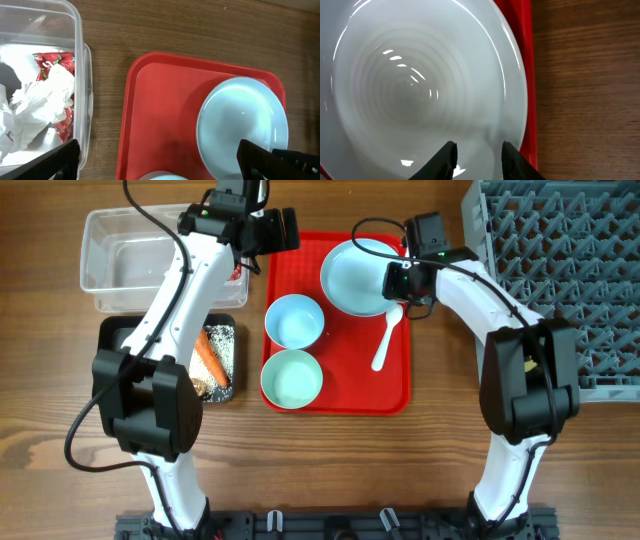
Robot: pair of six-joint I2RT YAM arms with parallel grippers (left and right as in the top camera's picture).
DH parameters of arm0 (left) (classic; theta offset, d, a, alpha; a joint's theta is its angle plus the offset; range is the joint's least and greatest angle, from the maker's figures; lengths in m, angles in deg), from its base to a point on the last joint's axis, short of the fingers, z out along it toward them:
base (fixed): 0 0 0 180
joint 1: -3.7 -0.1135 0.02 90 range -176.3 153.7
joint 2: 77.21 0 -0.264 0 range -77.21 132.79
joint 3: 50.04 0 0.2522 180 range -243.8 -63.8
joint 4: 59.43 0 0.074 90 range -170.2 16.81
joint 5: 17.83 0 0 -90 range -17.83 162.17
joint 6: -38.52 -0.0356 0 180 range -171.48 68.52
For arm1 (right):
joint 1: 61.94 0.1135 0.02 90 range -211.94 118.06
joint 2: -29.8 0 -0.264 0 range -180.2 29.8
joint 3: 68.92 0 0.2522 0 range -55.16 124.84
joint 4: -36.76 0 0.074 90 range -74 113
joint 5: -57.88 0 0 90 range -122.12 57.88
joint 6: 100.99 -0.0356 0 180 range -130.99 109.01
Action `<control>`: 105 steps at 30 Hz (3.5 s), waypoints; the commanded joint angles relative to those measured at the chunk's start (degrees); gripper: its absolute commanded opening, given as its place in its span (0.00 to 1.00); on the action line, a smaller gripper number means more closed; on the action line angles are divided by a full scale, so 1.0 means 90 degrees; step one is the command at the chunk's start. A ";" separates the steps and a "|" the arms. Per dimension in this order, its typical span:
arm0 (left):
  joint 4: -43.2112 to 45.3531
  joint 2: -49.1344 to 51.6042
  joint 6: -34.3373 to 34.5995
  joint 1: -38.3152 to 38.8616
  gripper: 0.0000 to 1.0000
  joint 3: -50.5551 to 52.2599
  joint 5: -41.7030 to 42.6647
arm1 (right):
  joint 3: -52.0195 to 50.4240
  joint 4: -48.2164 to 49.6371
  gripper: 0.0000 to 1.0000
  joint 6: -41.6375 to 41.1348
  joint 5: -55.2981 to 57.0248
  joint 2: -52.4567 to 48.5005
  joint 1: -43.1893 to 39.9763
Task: Sort waste into correct bins and load items into the dishwasher rack
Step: 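Grip the light-blue plate's edge with the right gripper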
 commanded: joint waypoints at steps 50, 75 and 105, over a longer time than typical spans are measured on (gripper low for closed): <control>-0.0214 -0.0083 0.0032 -0.0032 1.00 0.0017 -0.0112 | -0.0104 -0.1445 0.55 0.0070 0.0187 0.0447 0.0372; -0.0240 -0.0083 0.0032 -0.0032 1.00 0.0017 -0.0112 | -0.0107 -0.0952 0.51 0.0080 0.0403 0.0041 0.0372; -0.0265 -0.0083 0.0032 -0.0032 1.00 0.0017 -0.0109 | -0.0107 -0.0117 0.04 0.0170 0.0925 -0.0180 0.0372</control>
